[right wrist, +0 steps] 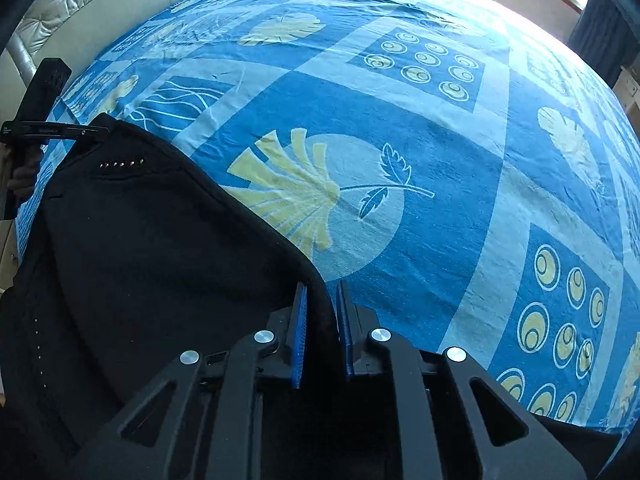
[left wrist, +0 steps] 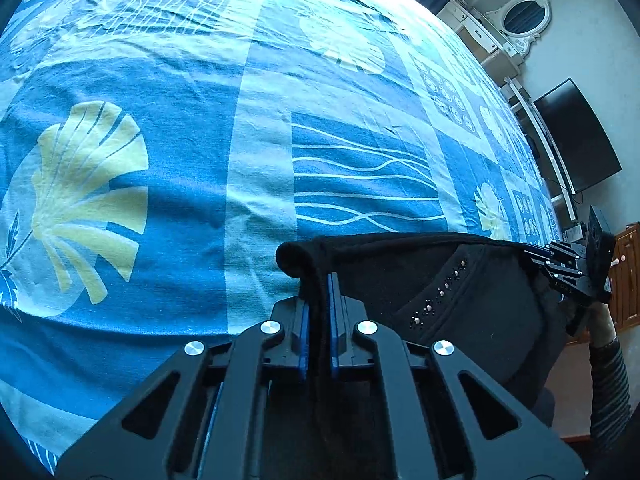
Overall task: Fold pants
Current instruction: 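Grasp the edge of the black pants with the left gripper while the right gripper grasps it too, then lift the held pants edge and fold it over the pants with both grippers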
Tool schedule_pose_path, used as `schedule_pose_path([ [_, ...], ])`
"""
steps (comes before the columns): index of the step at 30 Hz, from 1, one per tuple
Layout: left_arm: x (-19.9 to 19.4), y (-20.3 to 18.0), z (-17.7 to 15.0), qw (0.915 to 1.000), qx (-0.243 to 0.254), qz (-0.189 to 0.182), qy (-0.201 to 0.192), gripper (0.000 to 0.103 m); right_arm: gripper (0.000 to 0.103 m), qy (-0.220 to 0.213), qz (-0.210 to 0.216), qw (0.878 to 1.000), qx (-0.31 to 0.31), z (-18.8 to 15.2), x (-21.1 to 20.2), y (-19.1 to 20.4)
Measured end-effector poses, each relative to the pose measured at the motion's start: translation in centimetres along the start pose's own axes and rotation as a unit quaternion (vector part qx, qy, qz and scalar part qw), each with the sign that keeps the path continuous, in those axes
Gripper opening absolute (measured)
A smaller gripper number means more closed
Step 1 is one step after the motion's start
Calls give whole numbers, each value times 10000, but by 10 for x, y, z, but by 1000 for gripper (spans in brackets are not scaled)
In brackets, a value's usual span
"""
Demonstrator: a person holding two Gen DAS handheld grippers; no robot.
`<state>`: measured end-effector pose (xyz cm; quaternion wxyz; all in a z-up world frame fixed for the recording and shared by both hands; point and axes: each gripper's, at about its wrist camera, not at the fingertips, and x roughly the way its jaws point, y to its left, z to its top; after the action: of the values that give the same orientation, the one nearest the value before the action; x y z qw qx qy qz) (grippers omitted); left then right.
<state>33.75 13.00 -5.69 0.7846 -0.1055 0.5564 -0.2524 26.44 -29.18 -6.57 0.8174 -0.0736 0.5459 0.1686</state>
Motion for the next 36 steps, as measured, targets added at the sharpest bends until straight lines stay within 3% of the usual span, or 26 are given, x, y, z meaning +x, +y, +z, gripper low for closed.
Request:
schedule_pose_path([
  [6, -52, -15, -1, 9971, -41, -414, -645, 6, 15, -1019, -642, 9925, -208, -6, -71, 27],
  [10, -86, -27, -25, 9937, 45, -664, -906, 5, 15, -1487, -848, 9844, -401, -41, -112, 58],
  [13, -106, -33, -54, 9918, 58, -805, -995, 5, 15, -1608, -871, 9821, -449, -77, -127, 83],
  [18, -121, -29, -114, 9921, -30, -835, -938, 5, 15, -1562, -1023, 9798, -717, -136, -125, 122],
  [22, -122, -16, -159, 9926, -240, -871, -808, 7, 15, -1267, -933, 9844, -789, -172, -107, 141],
  [30, -104, -3, -213, 9950, -535, -637, -543, 15, 15, -708, -779, 9920, -700, -211, -70, 159],
  [31, -103, -2, -219, 9956, -558, -549, -517, 21, 16, -677, -785, 9924, -665, -213, -68, 160],
  [34, -104, 5, -237, 9956, -740, -352, -448, 30, 23, -608, -623, 9955, -365, -214, -77, 157],
  [36, -109, 11, -247, 9936, -979, -348, -452, 32, 47, -643, -408, 9971, 22, -217, -86, 150],
])
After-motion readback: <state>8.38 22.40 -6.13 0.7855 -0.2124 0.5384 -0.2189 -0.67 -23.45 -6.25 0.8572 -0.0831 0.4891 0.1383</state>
